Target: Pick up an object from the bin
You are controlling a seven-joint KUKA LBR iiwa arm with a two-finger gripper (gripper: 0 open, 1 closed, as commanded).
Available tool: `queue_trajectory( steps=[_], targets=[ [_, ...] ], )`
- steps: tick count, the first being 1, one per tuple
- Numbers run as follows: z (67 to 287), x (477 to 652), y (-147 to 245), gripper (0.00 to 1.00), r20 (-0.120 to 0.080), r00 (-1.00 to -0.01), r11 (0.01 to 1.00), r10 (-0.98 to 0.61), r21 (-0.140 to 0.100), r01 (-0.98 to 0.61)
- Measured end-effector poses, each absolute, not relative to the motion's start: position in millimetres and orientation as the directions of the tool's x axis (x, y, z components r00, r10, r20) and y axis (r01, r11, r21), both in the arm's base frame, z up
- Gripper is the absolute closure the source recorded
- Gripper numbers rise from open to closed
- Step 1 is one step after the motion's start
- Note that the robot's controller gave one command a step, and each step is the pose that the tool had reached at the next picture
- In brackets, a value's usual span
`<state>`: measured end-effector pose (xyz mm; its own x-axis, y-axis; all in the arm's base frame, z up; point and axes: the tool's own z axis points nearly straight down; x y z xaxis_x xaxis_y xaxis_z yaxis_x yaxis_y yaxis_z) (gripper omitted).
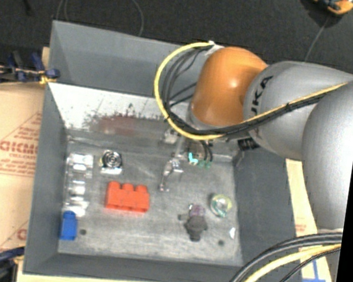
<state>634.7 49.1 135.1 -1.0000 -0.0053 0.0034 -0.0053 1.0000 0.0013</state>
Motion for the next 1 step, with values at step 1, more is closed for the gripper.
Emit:
queue_trajectory(
  steps=[1],
  targets=[
    [72.5,556.3,84.5,0.0,-0.015,-0.999,0.999,-0.051,0.001,-0.051]
  ],
)
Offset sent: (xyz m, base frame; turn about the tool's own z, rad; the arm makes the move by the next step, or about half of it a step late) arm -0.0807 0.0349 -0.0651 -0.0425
